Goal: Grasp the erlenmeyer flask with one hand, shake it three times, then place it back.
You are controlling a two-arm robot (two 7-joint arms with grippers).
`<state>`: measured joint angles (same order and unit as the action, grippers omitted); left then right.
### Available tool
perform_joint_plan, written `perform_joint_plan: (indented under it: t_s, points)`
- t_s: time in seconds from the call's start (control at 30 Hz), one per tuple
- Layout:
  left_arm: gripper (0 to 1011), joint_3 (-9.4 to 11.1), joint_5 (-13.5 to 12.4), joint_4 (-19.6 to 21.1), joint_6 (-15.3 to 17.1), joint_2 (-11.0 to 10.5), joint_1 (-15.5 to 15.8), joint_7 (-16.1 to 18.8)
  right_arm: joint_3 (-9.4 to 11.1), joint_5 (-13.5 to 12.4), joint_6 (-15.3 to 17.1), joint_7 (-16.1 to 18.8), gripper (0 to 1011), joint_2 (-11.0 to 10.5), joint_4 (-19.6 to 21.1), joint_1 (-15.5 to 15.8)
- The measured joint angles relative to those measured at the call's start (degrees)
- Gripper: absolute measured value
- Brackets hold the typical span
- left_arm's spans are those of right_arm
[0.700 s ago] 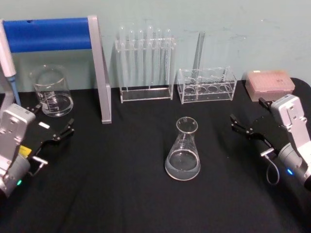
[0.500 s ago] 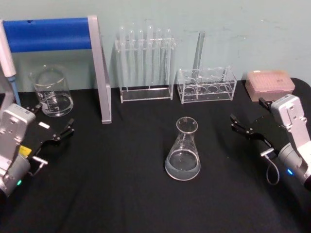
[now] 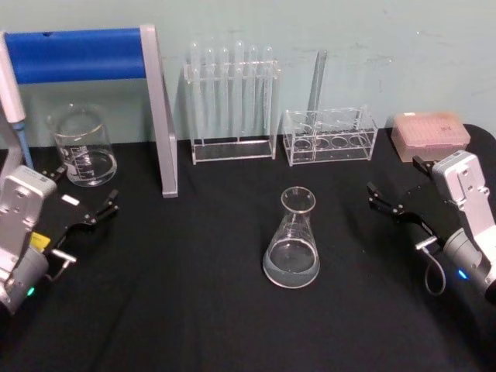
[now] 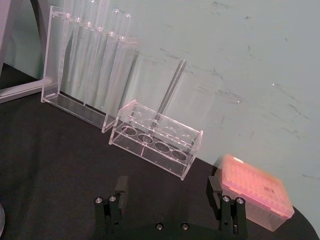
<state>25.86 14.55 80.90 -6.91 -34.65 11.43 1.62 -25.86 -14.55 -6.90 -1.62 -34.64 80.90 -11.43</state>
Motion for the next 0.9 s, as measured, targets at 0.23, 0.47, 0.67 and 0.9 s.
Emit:
perform_joint_plan:
  t_s: [0.23,0.47,0.67,0.9]
  points:
    - [1001,0.0,0.0,0.0,0.0,0.0,0.0,0.0,0.0,0.0,0.0,0.0,1000,0.0,0.0,0.0]
    - [1001,0.0,0.0,0.0,0.0,0.0,0.0,0.0,0.0,0.0,0.0,0.0,1000,0.0,0.0,0.0]
    - [1001,0.0,0.0,0.0,0.0,0.0,0.0,0.0,0.0,0.0,0.0,0.0,1000,0.0,0.0,0.0]
    - [1001,0.0,0.0,0.0,0.0,0.0,0.0,0.0,1.1,-0.12,0.02,1.2,1000,-0.21,0.85,0.87]
